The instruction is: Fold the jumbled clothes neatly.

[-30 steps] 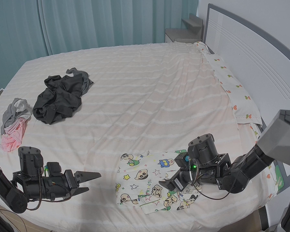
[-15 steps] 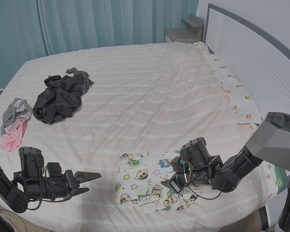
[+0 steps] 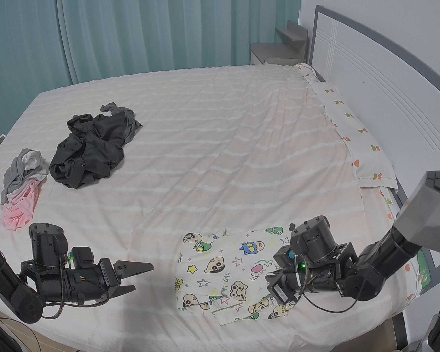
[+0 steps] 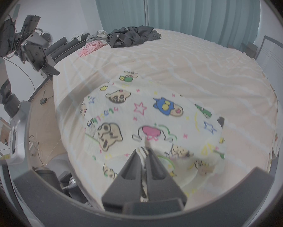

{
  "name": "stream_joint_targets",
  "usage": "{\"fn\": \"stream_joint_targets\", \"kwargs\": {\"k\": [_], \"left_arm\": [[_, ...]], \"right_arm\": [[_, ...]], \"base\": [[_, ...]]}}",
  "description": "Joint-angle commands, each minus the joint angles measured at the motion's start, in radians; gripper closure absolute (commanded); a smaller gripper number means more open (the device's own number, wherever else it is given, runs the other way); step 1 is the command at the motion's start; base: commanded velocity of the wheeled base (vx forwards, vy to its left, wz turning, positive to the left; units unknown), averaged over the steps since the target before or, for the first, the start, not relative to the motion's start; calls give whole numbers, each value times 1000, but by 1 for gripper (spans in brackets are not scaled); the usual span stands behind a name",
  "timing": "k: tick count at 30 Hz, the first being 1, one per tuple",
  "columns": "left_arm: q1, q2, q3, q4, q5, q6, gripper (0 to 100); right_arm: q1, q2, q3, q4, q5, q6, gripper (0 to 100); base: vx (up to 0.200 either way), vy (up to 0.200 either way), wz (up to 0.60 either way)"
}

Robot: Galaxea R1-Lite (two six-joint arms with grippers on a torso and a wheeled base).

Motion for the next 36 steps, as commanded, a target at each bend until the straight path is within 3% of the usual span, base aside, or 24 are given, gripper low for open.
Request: {"fn": "stream_joint_targets", "kwargs": {"k": [1,6,13,20,21,27,33,35,36], "left_arm": [[-2,5,0,0,0,0,0],[0,5,1,0,0,1,0],[0,5,1,0,0,1,0],[0,5,0,0,0,1,0],[0,5,0,0,0,1,0],[0,5,1,0,0,1,0],[0,14,0,0,0,1,0],[-2,19,0,0,0,1,0],[0,19,0,0,0,1,0]], "right_arm": [[-20,-119,141,-8,0,35,100],[-52,-105,208,-26,14,58,100],[-85,-16,282,-229,12,68,100],[-84,20,357,-333,12,69,100],[-87,22,362,-344,12,71,0],[-139,1,392,-380,12,71,0],[-227,-12,386,-508,28,80,0],[-234,-9,365,-555,29,118,0],[-233,-6,331,-597,29,190,0]], "base": [[0,0,0],[0,0,0],[0,0,0],[0,0,0],[0,0,0],[0,0,0],[0,0,0],[0,0,0],[0,0,0]]}}
